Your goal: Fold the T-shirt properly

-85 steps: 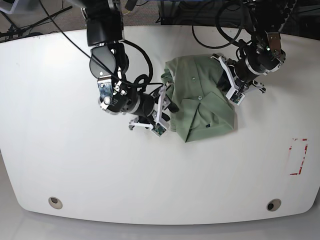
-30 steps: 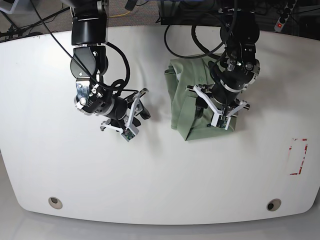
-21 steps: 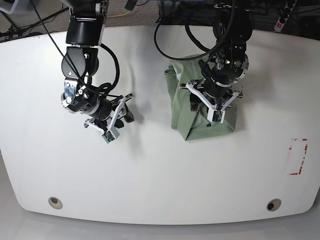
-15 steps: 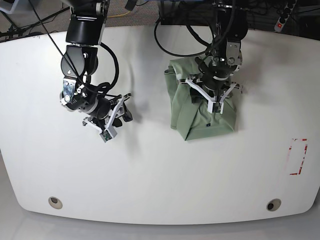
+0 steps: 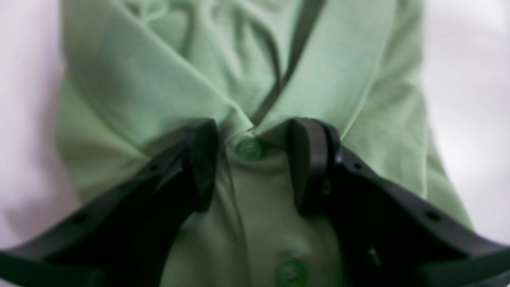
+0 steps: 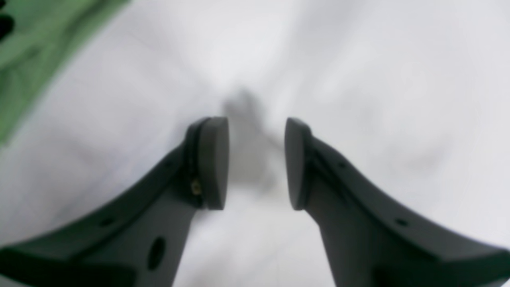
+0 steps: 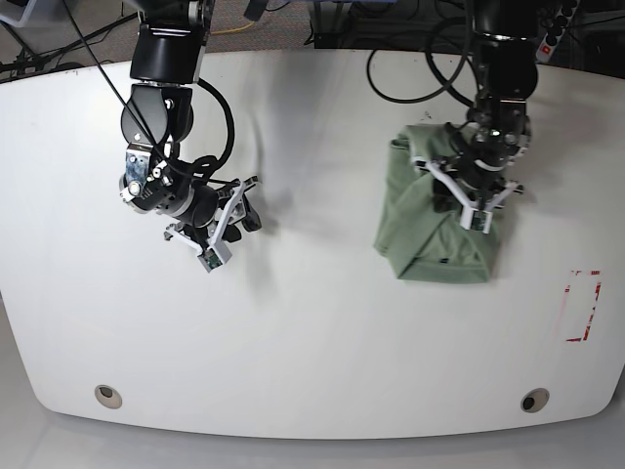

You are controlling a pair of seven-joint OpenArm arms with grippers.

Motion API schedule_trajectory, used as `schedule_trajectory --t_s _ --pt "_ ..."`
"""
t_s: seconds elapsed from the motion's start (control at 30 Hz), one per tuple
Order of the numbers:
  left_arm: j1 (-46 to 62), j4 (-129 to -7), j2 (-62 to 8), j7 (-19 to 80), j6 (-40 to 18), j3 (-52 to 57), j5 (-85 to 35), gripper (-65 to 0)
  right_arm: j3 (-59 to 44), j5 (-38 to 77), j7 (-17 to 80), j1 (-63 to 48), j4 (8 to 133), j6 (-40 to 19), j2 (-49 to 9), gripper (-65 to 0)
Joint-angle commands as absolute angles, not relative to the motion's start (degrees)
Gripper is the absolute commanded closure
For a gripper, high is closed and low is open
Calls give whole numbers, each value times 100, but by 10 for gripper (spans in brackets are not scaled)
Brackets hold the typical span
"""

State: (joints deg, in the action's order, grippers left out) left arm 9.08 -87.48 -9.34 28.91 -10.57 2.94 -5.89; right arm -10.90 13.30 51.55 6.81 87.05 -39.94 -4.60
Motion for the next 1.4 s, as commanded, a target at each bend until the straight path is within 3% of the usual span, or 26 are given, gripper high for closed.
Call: schedule_trajectory --t_s 0.0,0.1,0.37,0.5,0.7,0.9,1.03,1.2,1.37 --pt "963 -8549 -1349 3345 -1367 699 -347 -281 -1112 1437 5024 822 8901 -4000 -497 -217" --pt "954 -8224 -1833 3336 -1982 1314 -338 -281 -1112 1437 5024 804 9024 -4000 -488 -217" --pt "716 -7204 -3037 3292 -2888 2387 -356 -281 -1077 1437 5024 804 9068 -4000 -488 -217" --pt "708 -6747 -3538 2747 -3319 2765 -365 -281 -1068 1437 5024 760 9068 -4000 -479 -217" --pt "523 -7011 -3785 2712 -4000 3029 -374 -281 -1059 1429 5024 655 9349 -4000 -347 -217" --pt "400 -7960 -3723 2985 -4000 3011 -374 -281 -1059 1376 4998 585 9464 -4000 -330 -217" --pt "400 -8681 -3178 2949 -3925 2730 -330 -279 -1068 1358 4796 585 9464 -4000 -374 -217" --pt "400 -8971 -2554 2193 -3090 2000 -330 -278 -1103 453 3846 462 9437 -3688 -400 -217" --pt "532 -8901 -2070 646 -1842 1147 -321 -279 -1112 -655 1859 -22 9429 -3319 -409 -217"
